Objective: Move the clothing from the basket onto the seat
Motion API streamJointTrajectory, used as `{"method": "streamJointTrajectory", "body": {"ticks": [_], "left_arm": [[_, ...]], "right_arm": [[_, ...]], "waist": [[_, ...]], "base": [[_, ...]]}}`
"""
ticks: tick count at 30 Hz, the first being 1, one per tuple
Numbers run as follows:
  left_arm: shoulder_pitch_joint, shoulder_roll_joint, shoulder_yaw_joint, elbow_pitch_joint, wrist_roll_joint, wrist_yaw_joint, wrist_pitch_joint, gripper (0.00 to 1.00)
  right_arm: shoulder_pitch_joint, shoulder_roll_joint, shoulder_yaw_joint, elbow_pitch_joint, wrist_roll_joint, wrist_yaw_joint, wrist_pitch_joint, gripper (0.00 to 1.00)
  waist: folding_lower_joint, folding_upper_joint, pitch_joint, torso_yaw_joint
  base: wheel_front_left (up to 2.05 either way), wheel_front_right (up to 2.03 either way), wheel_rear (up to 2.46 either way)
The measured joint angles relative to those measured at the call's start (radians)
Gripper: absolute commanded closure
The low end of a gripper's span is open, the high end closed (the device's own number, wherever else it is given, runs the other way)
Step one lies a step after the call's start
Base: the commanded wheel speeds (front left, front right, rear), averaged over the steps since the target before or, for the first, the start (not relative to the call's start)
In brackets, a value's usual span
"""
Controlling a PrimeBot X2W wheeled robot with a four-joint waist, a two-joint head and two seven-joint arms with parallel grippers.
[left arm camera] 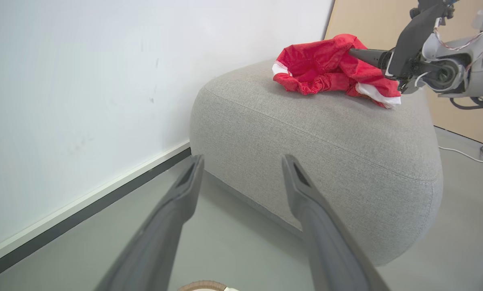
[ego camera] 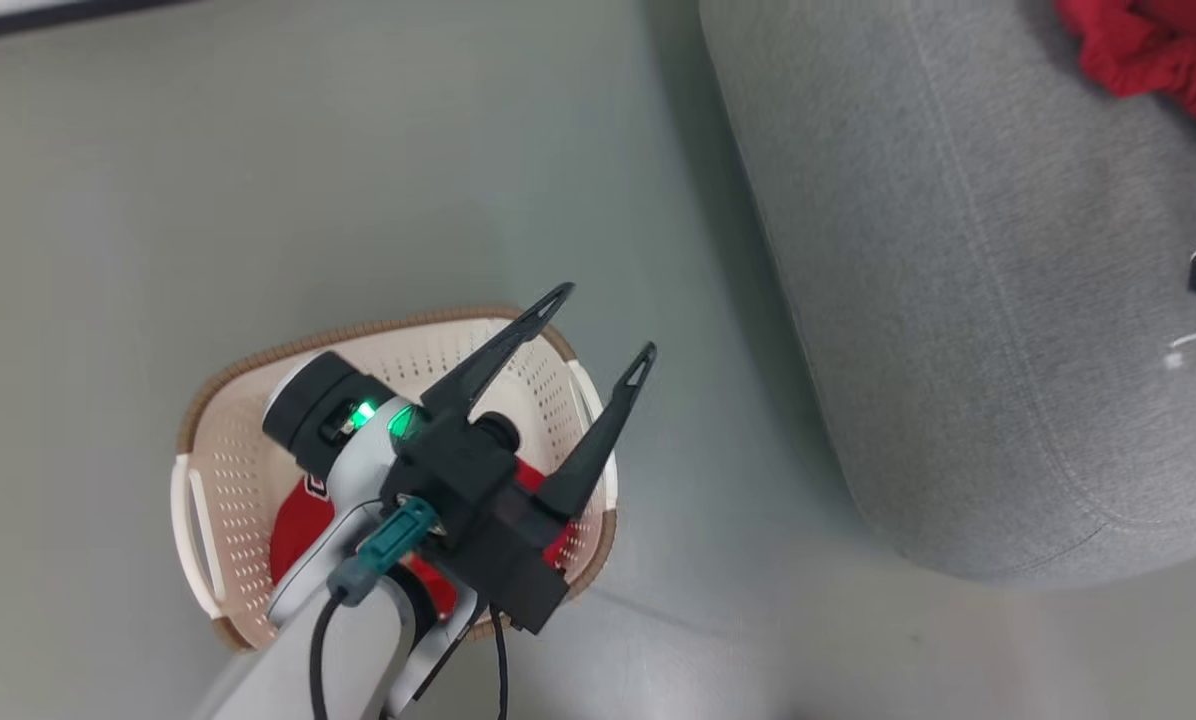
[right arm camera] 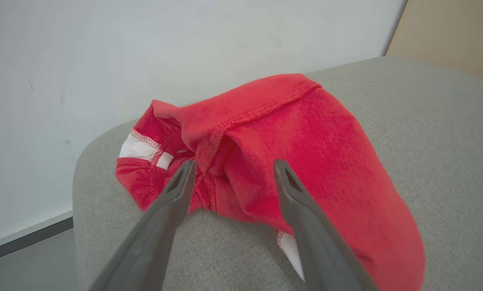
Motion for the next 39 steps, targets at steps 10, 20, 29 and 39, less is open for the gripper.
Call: {"method": "streamJointTrajectory", "body": {"ticks": [10, 20, 29, 39], "left_arm": [[0.060, -0.030, 0.027, 0.084, -0.038, 0.039, -0.050, 0.00], [0.126, -0.042, 0.086, 0.147, -0.081, 0.092, -0.097, 0.00], [0.196, -0.032, 0.163, 0.169, -0.107, 0.145, -0.125, 0.00], [0.264, -0.023, 0.216, 0.174, -0.132, 0.175, -0.143, 0.00]], "right_arm": [[0.124, 0.052, 0.027, -0.092, -0.051, 0.021, 0.000, 0.00], [0.334, 0.151, 0.085, -0.273, -0.107, 0.035, 0.000, 0.00], [0.437, 0.189, 0.144, -0.371, -0.158, 0.044, 0.000, 0.00], [0.531, 0.198, 0.177, -0.456, -0.188, 0.042, 0.000, 0.00]], "waist": [[-0.0001, 0.0000, -0.108, 0.021], [-0.0002, -0.0002, -0.247, 0.076], [-0.0002, -0.0001, -0.333, 0.120], [-0.0001, -0.0002, -0.402, 0.157]], "base": [[0.00, 0.00, 0.00], [0.00, 0.00, 0.00], [0.00, 0.00, 0.00], [0.00, 0.00, 0.00]]}}
